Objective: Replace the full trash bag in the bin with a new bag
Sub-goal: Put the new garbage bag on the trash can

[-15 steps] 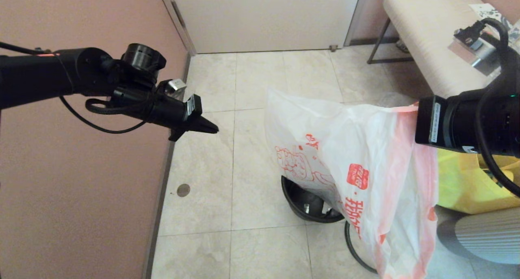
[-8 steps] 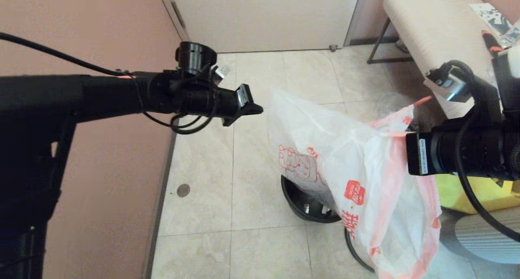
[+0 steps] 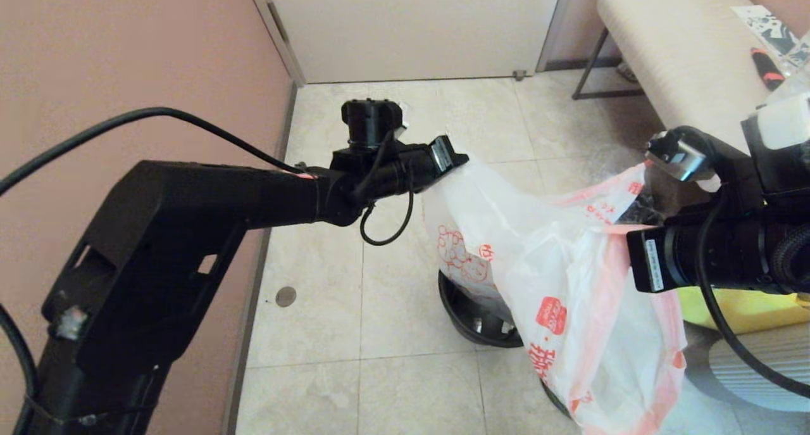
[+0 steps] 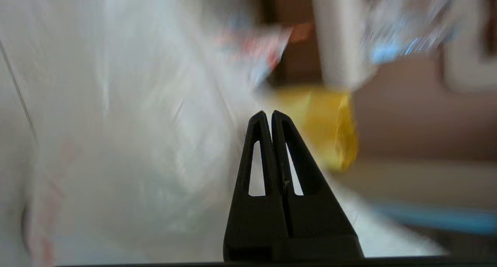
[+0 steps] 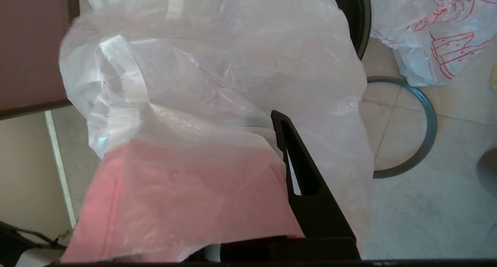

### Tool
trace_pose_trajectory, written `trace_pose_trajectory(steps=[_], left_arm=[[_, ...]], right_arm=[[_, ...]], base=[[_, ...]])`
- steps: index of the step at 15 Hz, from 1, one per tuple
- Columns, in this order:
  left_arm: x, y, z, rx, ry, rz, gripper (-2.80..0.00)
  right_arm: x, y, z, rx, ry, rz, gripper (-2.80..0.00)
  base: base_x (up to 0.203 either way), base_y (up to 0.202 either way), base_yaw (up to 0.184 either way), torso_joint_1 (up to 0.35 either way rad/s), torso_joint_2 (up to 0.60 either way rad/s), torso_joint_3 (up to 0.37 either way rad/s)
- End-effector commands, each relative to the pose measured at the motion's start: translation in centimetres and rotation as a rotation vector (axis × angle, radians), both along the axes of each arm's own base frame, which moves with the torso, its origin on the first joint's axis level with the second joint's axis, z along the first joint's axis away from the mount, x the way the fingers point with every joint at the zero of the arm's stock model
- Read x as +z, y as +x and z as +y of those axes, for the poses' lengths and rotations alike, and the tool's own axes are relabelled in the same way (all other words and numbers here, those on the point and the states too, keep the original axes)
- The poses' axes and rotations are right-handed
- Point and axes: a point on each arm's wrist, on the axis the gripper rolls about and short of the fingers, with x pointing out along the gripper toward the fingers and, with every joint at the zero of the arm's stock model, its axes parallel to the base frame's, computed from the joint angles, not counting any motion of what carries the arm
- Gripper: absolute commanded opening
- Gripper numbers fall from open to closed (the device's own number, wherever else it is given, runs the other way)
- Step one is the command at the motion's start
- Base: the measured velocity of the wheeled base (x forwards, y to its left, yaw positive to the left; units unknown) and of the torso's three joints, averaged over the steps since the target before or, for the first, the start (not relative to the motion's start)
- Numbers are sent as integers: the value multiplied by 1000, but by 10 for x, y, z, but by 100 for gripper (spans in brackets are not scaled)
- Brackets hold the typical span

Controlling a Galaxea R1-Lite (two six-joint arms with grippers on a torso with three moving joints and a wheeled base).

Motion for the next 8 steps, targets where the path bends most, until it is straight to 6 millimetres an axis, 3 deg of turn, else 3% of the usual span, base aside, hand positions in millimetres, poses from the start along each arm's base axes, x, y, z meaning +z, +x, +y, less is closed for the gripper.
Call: trace_pose_trajectory(steps=[1, 5, 8], left_arm=[[-37, -2, -17, -21, 87, 94, -280], [-124, -4, -40, 8, 303, 217, -280], [-162, -15, -73, -49, 375, 216, -280]], right_arm=[[0, 6, -8, -39, 3, 0, -280], [6, 16, -28, -100, 40, -35, -280], [8, 16, -31, -104, 50, -41, -280]], base=[[0, 0, 0, 0, 0, 0], [0, 0, 0, 0, 0, 0], [0, 0, 0, 0, 0, 0]])
